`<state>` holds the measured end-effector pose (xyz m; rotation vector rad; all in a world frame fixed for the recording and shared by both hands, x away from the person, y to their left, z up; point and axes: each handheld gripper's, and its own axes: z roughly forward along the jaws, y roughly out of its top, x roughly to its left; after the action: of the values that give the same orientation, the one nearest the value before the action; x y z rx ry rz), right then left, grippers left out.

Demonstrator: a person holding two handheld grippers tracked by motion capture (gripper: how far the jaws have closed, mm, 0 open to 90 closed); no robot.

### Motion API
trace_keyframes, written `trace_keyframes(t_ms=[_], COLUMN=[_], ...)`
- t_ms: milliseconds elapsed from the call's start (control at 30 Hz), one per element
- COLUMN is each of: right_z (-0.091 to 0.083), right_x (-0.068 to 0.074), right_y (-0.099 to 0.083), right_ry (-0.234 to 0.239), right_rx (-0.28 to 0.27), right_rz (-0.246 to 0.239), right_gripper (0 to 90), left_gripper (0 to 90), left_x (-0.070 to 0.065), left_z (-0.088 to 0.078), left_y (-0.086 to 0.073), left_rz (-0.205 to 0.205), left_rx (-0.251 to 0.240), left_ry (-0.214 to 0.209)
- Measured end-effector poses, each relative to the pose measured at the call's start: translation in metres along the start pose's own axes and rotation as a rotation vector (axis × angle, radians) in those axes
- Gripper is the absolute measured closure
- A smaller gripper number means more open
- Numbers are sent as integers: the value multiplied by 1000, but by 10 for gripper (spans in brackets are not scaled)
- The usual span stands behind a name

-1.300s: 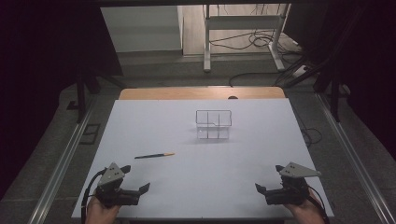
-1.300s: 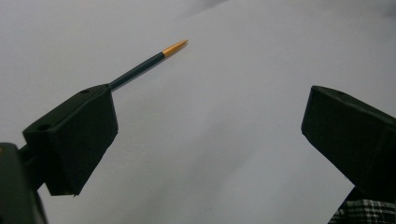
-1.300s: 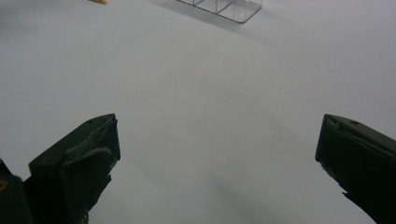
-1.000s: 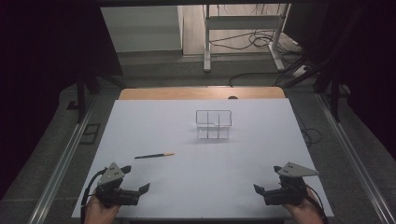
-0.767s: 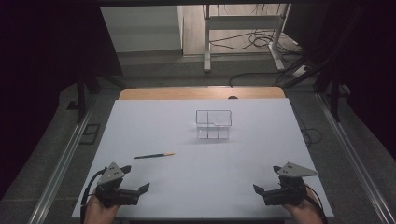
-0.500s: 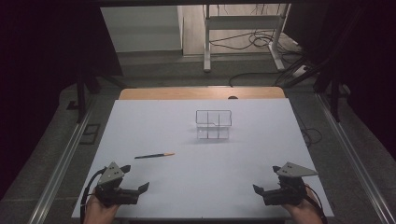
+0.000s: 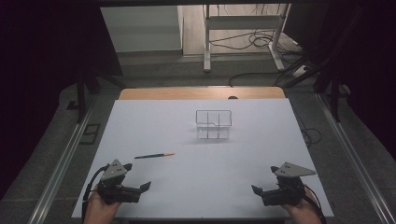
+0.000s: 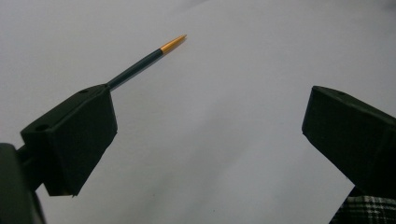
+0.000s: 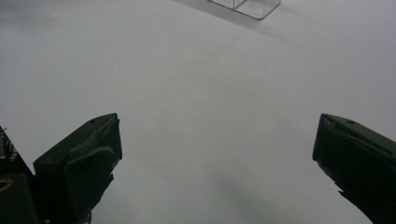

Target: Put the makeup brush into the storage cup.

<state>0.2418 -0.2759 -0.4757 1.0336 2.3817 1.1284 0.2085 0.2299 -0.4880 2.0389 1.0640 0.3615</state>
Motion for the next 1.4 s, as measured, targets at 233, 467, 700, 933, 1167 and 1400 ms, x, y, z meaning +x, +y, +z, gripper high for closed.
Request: trace_keyframes(t_ms=[233, 467, 700, 933, 1167, 1400], right_z=[1, 3, 4, 4, 5, 5], right_x=[0, 1, 1, 1, 0, 1], right_y=[0, 0, -1, -1, -1, -1], right_ry=[8, 21, 16, 16, 14, 12], right_rx=[4, 18, 23, 27, 31, 36], right_rz=[3, -5, -5, -7, -5, -7], right_gripper=[12, 8, 8, 7, 6, 7], left_gripper=[25, 16, 10, 10, 9, 6], left_x=[3, 5, 6, 10, 13, 15], left_z=[2, 5, 9, 12, 13, 17], left_y=[4, 11, 17, 22, 28, 33], left_rz=[3, 10, 19, 18, 33, 55], left_rx=[9, 19, 41, 43, 51, 75], left_ry=[4, 1, -2, -7, -10, -1])
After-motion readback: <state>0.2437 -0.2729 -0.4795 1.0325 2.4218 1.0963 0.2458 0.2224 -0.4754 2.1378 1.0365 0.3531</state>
